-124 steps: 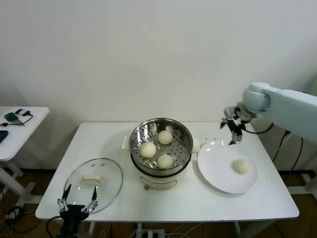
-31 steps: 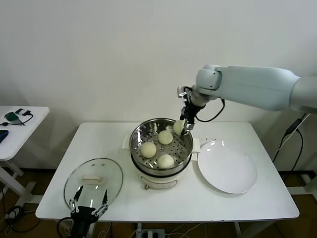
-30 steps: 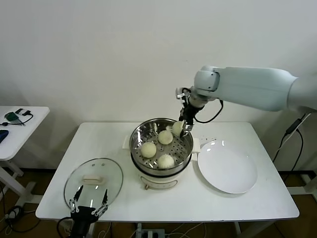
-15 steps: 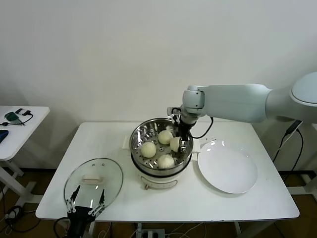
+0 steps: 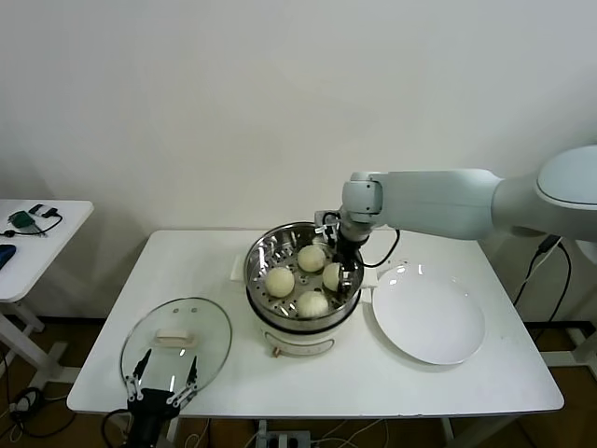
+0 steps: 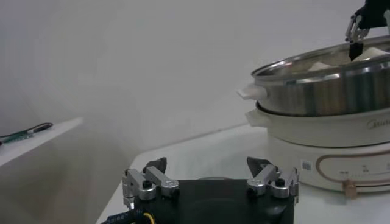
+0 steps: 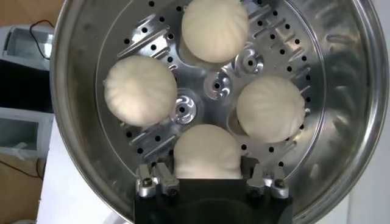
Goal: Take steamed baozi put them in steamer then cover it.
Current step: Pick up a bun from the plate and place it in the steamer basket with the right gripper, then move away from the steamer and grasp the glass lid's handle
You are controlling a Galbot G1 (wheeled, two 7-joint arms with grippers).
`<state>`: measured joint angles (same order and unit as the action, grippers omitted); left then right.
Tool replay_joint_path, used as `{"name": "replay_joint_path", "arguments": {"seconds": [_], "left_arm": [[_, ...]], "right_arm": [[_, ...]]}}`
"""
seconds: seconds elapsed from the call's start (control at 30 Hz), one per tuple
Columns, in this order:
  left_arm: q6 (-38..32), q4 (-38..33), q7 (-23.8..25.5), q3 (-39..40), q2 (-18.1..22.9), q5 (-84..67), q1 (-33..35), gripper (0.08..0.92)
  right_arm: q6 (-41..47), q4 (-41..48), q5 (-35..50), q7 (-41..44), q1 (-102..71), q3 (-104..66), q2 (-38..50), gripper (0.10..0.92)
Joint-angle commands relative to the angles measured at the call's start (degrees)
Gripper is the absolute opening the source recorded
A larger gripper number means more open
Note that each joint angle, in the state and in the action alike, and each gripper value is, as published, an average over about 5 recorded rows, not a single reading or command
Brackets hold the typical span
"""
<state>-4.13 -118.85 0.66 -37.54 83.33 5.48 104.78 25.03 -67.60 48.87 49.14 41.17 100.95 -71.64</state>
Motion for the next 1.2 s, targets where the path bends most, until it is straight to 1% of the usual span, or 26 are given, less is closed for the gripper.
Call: {"name": "replay_joint_path", "arguments": {"seconds": [0.03,0.13,0.4,0.6,0.7,0.8,0.97,1.1,1.2], "left_arm": [[0.06,0.0,0.02,-0.01,-0.01,-0.03,0.03,0.823],[0.04,-0.11,0.04,0.04,0.1,0.09,0.07,0.823],[0.4,-0.52,0.15,0.04,0.51,0.35,-0.42,0.823],[0.76,-0.56,0.23,0.02,0.88,1.03,-1.16,0.823],[1.0,-0.55,0.26,-0.09,1.03,1.36,-1.5,0.823],[1.27,-0.67,0.29,-0.11,1.25,1.86,-1.75,0.823],[1.89,-1.12,0.26,-0.18,1.9,3.14,-2.5,0.823],[2.43,-1.78,0.03,-0.44,1.94,3.33,-2.73,0.823],[2.23,-2.43,-1.55,-0.5,2.23,3.39,-3.25,0.823]], "right_arm": [[0.28,-0.02,-1.1,-0.49,-0.38,-1.64,1.04,0.77],[0.13,-0.13,-0.86,-0.24,0.3,-2.67,1.93,0.814],[-2.33,-1.76,-0.26,0.81,3.71,-8.11,7.94,0.823],[-10.95,-4.16,1.47,-2.44,5.48,-11.65,16.16,0.823],[-15.62,-6.95,0.93,-6.41,4.27,-14.08,21.67,0.823],[-19.6,-9.9,0.79,-12.36,0.02,-18.0,28.09,0.823],[-26.81,-13.7,-0.6,-22.26,-13.86,-30.37,37.95,0.823],[-31.51,-13.89,-2.34,-27.2,-25.01,-41.58,41.44,0.823],[-34.02,-14.09,-4.83,-30.21,-36.13,-52.67,42.51,0.823]]}}
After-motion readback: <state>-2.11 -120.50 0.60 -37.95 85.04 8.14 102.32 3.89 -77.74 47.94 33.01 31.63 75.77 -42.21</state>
